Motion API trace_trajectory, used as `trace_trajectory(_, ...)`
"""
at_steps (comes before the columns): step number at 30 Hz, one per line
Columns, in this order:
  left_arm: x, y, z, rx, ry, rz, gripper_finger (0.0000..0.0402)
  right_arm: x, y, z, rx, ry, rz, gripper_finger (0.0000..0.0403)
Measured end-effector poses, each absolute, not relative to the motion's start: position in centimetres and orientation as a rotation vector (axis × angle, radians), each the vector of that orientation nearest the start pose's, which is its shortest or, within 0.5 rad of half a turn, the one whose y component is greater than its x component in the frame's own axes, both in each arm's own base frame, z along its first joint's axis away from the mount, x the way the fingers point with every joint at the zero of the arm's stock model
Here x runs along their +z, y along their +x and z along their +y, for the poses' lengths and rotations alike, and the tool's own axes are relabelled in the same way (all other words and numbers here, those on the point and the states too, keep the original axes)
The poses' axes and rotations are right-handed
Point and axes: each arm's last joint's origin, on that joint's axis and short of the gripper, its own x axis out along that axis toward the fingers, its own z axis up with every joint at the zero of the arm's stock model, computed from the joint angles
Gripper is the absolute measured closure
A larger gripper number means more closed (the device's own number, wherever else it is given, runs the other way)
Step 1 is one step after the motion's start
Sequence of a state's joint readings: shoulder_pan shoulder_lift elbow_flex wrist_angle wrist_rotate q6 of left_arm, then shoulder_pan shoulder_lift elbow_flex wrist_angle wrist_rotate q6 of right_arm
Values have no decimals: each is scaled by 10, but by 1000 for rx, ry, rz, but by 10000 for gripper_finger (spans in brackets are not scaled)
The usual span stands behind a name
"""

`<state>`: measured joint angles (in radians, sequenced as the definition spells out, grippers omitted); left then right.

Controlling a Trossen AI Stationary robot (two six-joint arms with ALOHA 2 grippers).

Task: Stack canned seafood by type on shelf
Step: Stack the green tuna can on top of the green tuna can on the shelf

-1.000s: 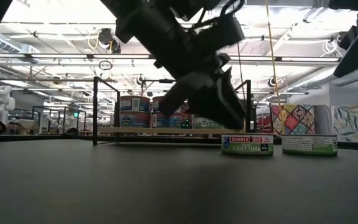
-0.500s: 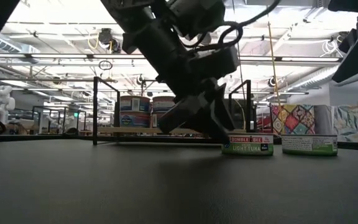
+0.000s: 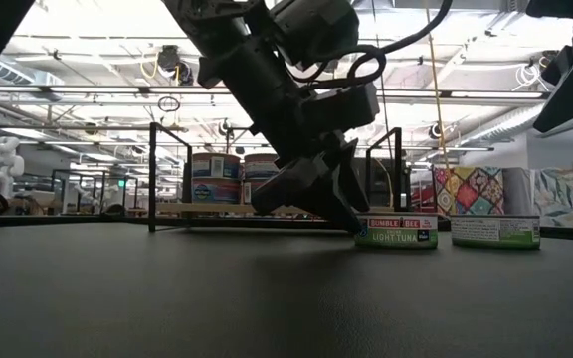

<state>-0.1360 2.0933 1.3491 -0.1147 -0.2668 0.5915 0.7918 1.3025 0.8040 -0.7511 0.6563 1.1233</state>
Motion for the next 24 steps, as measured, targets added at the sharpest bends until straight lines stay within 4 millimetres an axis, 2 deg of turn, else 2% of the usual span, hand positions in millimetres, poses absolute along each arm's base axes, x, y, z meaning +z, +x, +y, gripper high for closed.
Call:
trace_trajectory(5,138,432,-52,-137,738,860,216,208,169,146,-384,204,832,403)
trace_trajectory(19,138,432,-53,-191,781,848,281,208,169,146,-383,202,832,403)
trace_trajectory(24,138,432,-53,-190,782,847,317,208,169,146,-383,203,831,403)
